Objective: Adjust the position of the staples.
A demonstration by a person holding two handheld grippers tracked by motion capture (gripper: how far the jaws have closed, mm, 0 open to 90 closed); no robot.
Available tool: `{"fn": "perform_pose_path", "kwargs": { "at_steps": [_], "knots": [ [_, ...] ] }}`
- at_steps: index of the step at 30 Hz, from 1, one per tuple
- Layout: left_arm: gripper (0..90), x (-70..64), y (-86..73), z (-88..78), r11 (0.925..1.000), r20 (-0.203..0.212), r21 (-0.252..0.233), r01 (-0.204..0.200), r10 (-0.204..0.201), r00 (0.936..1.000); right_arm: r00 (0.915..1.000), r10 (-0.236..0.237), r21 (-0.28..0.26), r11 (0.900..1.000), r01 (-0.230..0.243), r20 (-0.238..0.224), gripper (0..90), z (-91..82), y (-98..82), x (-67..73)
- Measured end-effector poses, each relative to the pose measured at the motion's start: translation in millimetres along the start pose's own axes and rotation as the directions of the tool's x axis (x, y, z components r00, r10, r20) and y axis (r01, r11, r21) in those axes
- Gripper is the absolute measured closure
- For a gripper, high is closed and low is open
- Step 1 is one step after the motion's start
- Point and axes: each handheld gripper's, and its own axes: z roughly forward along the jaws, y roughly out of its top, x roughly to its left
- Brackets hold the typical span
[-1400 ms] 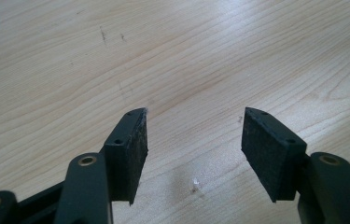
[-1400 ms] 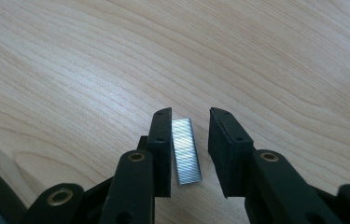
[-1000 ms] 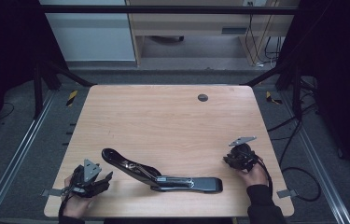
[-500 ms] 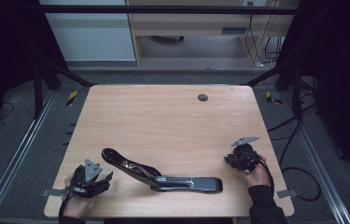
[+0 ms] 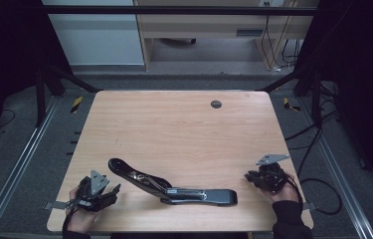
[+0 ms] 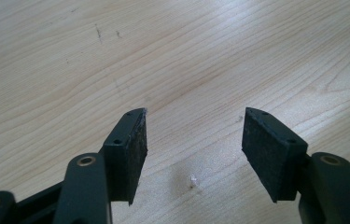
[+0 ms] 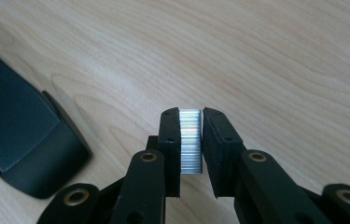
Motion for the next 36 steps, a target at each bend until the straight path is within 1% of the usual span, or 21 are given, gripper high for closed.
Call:
{"fn": "perform_pose_path", "kwargs": {
  "at_steps": [4,8,11,14,16,18,20,25,26,28,29,31,33,34,36],
  "knots": [
    [39.8,-0.3,-0.2,0.3,1.0,0.001,0.004,-0.005,0.005,1.0,0.9998,-0.012,0.007,1.0,0.013,-0.018,77.6,-2.5,-5.1,0.6],
    [39.8,-0.4,-0.2,0.5,0.9999,0.002,0.006,-0.008,0.008,1.0,0.9991,-0.031,0.025,0.999,0.031,-0.03,77.5,-0.6,-8.0,0.0],
    [39.8,-0.6,-0.2,0.7,0.9999,0.002,0.008,-0.009,0.009,1.0,0.999,-0.035,0.04,0.999,0.036,-0.028,77.5,1.3,-8.9,0.2],
    [39.8,-0.8,-0.2,0.9,0.9999,0.002,0.009,-0.009,0.009,1.0,0.9991,-0.03,0.055,0.998,0.031,-0.031,77.4,2.3,-9.7,0.2],
    [39.8,-0.6,-0.2,0.8,0.9999,0.003,0.009,-0.009,0.009,1.0,0.9993,-0.031,0.065,0.997,0.033,-0.021,77.4,2.7,-10.0,-0.3],
    [39.8,-0.5,-0.3,0.8,0.9999,0.003,0.009,-0.008,0.008,1.0,0.9995,-0.021,0.069,0.997,0.022,-0.022,76.9,3.3,-10.3,-0.4],
    [39.7,-0.4,-0.2,0.7,0.9999,0.002,0.008,-0.009,0.009,1.0,0.9997,-0.018,0.067,0.998,0.019,-0.015,73.0,3.5,-10.3,-0.2],
    [39.7,-0.3,-0.3,0.8,0.9999,0.002,0.007,-0.009,0.009,1.0,0.9999,-0.01,0.054,0.999,0.01,0.005,66.6,-0.7,-7.0,1.4],
    [39.6,-0.2,-0.3,0.8,0.9999,0.002,0.007,-0.009,0.009,1.0,0.9997,-0.022,0.048,0.999,0.022,0.004,65.6,-1.3,-6.2,1.6],
    [39.6,-0.2,-0.4,1.0,1.0,0.001,0.007,-0.007,0.007,1.0,0.9998,-0.019,0.051,0.999,0.019,0.01,63.6,-2.8,-3.6,3.6],
    [39.6,-0.1,-0.4,1.0,1.0,0.002,0.007,-0.007,0.007,1.0,0.9999,-0.011,0.056,0.998,0.011,0.001,62.4,-3.3,-2.0,4.4],
    [39.6,0.0,-0.3,1.1,1.0,0.002,0.007,-0.007,0.007,1.0,0.9998,-0.02,0.057,0.998,0.02,-0.001,61.1,-3.5,0.5,5.7],
    [39.6,0.0,-0.3,1.2,1.0,0.003,0.007,-0.007,0.007,1.0,0.9992,-0.039,0.068,0.997,0.039,-0.002,60.9,-3.0,2.8,6.4],
    [39.6,0.0,-0.4,1.3,1.0,0.003,0.007,-0.007,0.007,1.0,0.9988,-0.048,0.083,0.995,0.047,0.004,61.1,-2.9,3.9,6.7],
    [39.5,0.1,-0.3,1.3,0.9999,0.003,0.007,-0.007,0.007,1.0,0.9984,-0.056,0.095,0.994,0.055,0.003,62.1,-1.3,5.4,6.8]
  ]
}}
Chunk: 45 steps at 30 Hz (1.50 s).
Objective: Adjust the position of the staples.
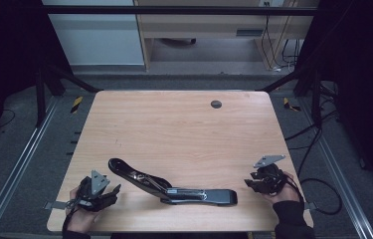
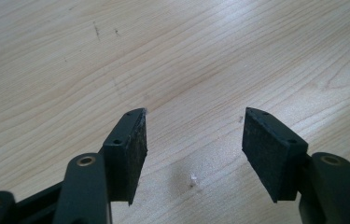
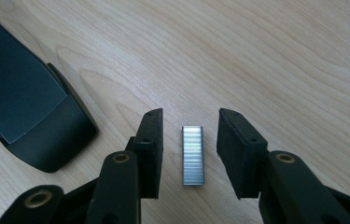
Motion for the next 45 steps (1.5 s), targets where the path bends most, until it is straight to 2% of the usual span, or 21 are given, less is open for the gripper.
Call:
{"fn": "perform_pose_path", "kwargs": {
  "at_steps": [3,13,23,25,32,43,45],
  "knots": [
    [39.4,0.3,-0.1,0.0,1.0,0.001,0.002,-0.001,0.001,1.0,1.0,-0.002,0.025,1.0,0.002,0.006,64.9,0.9,1.6,-1.0],
    [39.3,0.3,-0.1,0.5,1.0,0.001,0.004,0.0,0.0,1.0,0.9997,0.024,0.058,0.998,-0.024,-0.007,69.7,4.8,1.4,-1.2],
    [39.3,0.2,-0.2,0.5,1.0,-0.001,0.004,-0.002,0.002,1.0,0.9991,0.042,0.076,0.996,-0.041,-0.006,70.5,9.0,-0.3,-3.2],
    [39.3,0.2,-0.2,0.7,1.0,-0.001,0.004,-0.002,0.002,1.0,0.9995,0.031,0.083,0.996,-0.03,-0.01,71.2,9.5,-0.7,-3.6],
    [39.3,-0.1,-0.3,1.0,1.0,-0.003,0.002,0.001,-0.001,1.0,0.9985,0.053,0.09,0.995,-0.052,-0.015,77.3,9.8,-0.4,-4.0],
    [39.2,0.1,-0.3,0.8,1.0,-0.002,0.005,-0.004,0.004,1.0,0.9991,0.042,0.078,0.996,-0.04,-0.012,77.6,6.4,0.6,-3.5],
    [39.2,0.0,-0.3,0.9,1.0,-0.004,0.003,-0.002,0.002,1.0,0.9997,0.018,0.071,0.997,-0.017,-0.017,77.7,4.2,1.3,-3.5]
  ]
}}
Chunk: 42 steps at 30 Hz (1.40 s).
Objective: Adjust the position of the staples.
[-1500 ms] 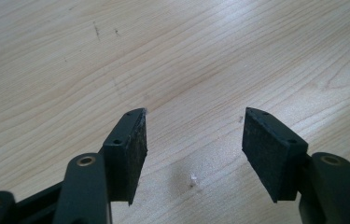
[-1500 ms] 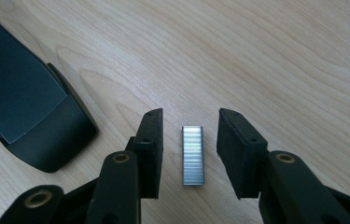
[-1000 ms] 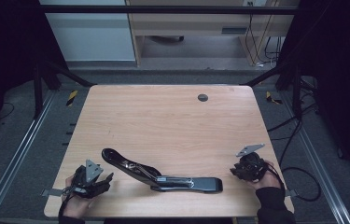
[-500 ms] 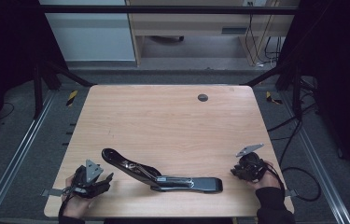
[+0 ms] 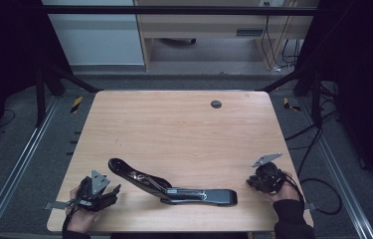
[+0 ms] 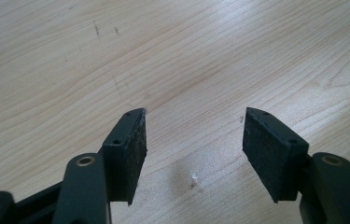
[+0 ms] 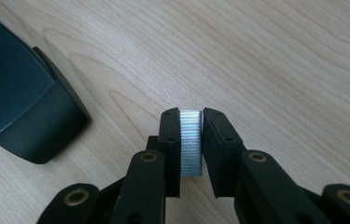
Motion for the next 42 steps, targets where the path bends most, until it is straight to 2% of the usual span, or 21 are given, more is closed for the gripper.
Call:
{"fn": "perform_pose_path", "kwargs": {
  "at_steps": [2,3,5,6,12,14,20,28,29,33,38,39,42],
  "knots": [
    [39.2,0.2,0.0,-0.2,1.0,0.001,0.002,-0.003,0.003,1.0,1.0,0.003,-0.01,1.0,-0.003,-0.004,77.6,-2.2,1.7,2.2],
    [39.2,0.2,0.0,-0.3,1.0,0.001,0.003,-0.003,0.003,1.0,0.9998,-0.019,-0.019,1.0,0.019,-0.006,77.7,-3.2,2.2,2.0],
    [39.2,-0.1,0.0,0.1,1.0,-0.001,-0.002,0.002,-0.002,1.0,0.9996,-0.027,-0.031,0.999,0.027,-0.011,77.6,-5.6,4.5,4.2],
    [39.2,0.0,0.0,0.1,1.0,0.0,0.0,0.0,0.0,1.0,0.9985,-0.053,-0.046,0.998,0.052,-0.014,77.7,-6.8,5.8,4.9],
    [39.2,-0.2,0.1,0.2,1.0,0.0,-0.002,0.001,-0.001,1.0,0.9945,-0.096,-0.081,0.992,0.093,-0.04,77.7,-12.8,15.1,10.3],
    [39.2,0.0,0.1,0.3,1.0,0.0,0.001,-0.001,0.001,1.0,0.9942,-0.097,-0.089,0.992,0.093,-0.045,77.7,-15.1,18.4,12.4],
    [39.1,0.0,0.1,0.7,1.0,0.002,0.002,0.002,-0.002,1.0,0.9878,-0.144,-0.124,0.983,0.136,-0.059,77.7,-21.1,29.2,16.4],
    [38.8,0.5,-0.1,1.0,1.0,0.003,-0.001,0.008,-0.008,1.0,0.9796,-0.186,-0.14,0.975,0.175,-0.075,77.7,-24.7,41.7,27.2],
    [38.8,0.6,-0.2,1.0,1.0,0.003,-0.001,0.009,-0.009,1.0,0.9754,-0.205,-0.142,0.971,0.192,-0.082,77.7,-25.1,43.5,27.5],
    [38.7,1.2,-0.3,1.1,1.0,0.006,0.001,0.01,-0.01,0.9999,0.9698,-0.23,-0.146,0.965,0.216,-0.082,77.7,-25.8,49.4,32.6],
    [38.7,1.5,-0.7,1.2,1.0,0.007,0.003,0.009,-0.009,0.9999,0.9543,-0.282,-0.155,0.952,0.266,-0.097,77.7,-26.8,55.8,39.3],
    [38.7,1.6,-0.8,1.1,0.9999,0.008,0.003,0.01,-0.01,0.9999,0.9552,-0.278,-0.157,0.953,0.261,-0.101,77.7,-27.3,57.0,41.1],
    [38.7,2.1,-1.0,1.6,0.9999,0.008,0.006,0.012,-0.013,0.9999,0.9506,-0.287,-0.177,0.948,0.265,-0.117,77.7,-27.9,60.0,43.0]
  ]
}}
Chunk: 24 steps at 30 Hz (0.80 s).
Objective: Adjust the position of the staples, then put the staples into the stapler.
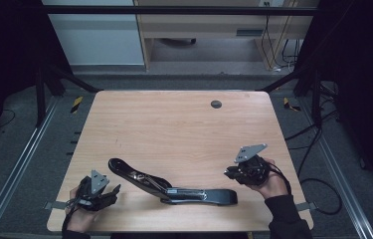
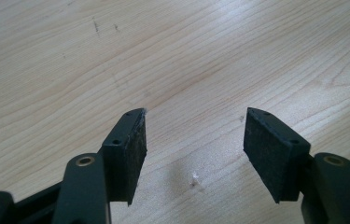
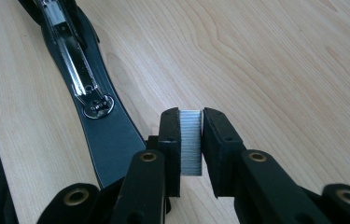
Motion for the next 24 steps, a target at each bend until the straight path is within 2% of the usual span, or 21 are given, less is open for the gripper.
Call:
{"fn": "perform_pose_path", "kwargs": {
  "at_steps": [8,19,24],
  "knots": [
    [38.7,-0.4,0.2,0.6,1.0,0.0,0.002,-0.002,0.002,1.0,0.999,-0.04,0.0,0.999,0.04,-0.017,77.7,-1.2,11.5,2.7],
    [38.6,-0.4,0.1,1.1,1.0,0.0,0.005,-0.001,0.001,1.0,0.9965,-0.067,0.001,0.998,0.067,-0.05,77.7,0.1,26.3,7.4],
    [38.4,-0.8,0.2,0.6,1.0,-0.001,0.005,0.0,0.0,1.0,0.9926,-0.097,0.001,0.995,0.098,-0.073,77.7,3.3,33.1,11.2]
  ]
}}
